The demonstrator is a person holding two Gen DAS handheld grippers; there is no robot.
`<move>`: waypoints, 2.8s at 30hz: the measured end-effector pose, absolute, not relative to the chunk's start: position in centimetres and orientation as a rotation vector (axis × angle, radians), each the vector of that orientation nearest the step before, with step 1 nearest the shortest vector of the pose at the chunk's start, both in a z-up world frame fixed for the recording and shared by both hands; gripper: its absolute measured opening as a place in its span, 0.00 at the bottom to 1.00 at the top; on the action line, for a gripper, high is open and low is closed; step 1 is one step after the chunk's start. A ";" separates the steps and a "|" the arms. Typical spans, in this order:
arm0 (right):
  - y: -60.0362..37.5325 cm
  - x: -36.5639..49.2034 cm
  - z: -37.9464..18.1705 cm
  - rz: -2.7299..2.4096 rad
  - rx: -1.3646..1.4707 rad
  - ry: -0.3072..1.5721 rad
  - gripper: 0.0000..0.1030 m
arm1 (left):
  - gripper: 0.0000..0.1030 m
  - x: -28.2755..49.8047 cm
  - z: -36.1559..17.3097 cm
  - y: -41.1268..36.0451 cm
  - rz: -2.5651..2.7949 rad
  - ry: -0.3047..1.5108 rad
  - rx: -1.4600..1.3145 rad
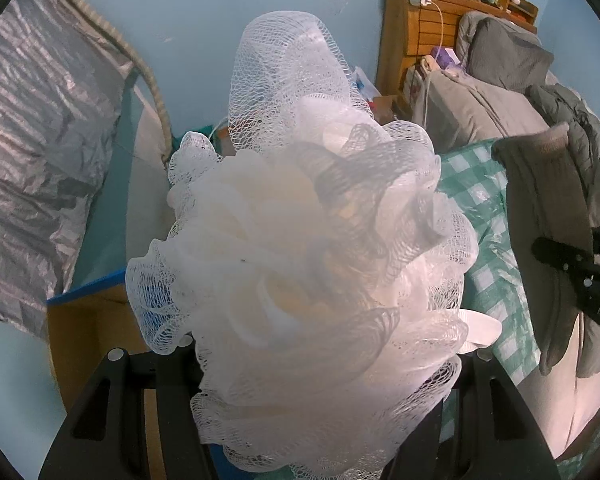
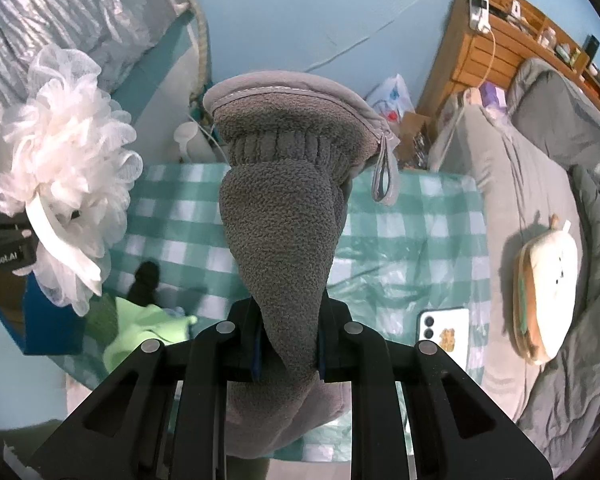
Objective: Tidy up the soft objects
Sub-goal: 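Carry the bath puff and slipper over the cardboard box with both grippers, then open both grippers to drop the slipper and bath puff into the box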
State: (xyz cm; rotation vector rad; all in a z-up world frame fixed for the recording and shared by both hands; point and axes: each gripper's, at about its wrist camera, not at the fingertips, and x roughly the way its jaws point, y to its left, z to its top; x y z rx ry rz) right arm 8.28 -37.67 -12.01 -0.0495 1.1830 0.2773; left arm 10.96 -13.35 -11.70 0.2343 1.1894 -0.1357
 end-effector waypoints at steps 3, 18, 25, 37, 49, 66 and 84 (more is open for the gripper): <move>-36.8 8.3 -11.3 0.294 -0.057 1.174 0.16 | 0.58 10.2 -11.4 -12.7 -0.120 1.183 0.233; -30.8 8.0 -7.8 0.403 -0.107 1.128 0.16 | 0.58 6.6 -10.4 -7.3 -0.039 1.191 0.170; -26.7 7.7 -6.9 0.480 -0.139 1.116 0.16 | 0.58 5.2 -9.6 -4.4 0.015 1.190 0.128; -19.4 7.4 -5.7 0.609 -0.172 1.095 0.16 | 0.58 2.3 -8.0 -0.4 0.101 1.180 0.064; -12.0 7.4 -5.8 0.723 -0.202 1.104 0.16 | 0.58 -0.3 -7.6 4.2 0.201 1.197 -0.014; -2.5 7.1 -8.2 0.832 -0.246 1.165 0.16 | 0.59 -1.7 -11.2 9.0 0.266 1.289 -0.063; 2.0 7.7 -13.0 0.839 -0.296 1.237 0.21 | 0.71 -0.4 -14.9 10.0 0.241 1.380 -0.027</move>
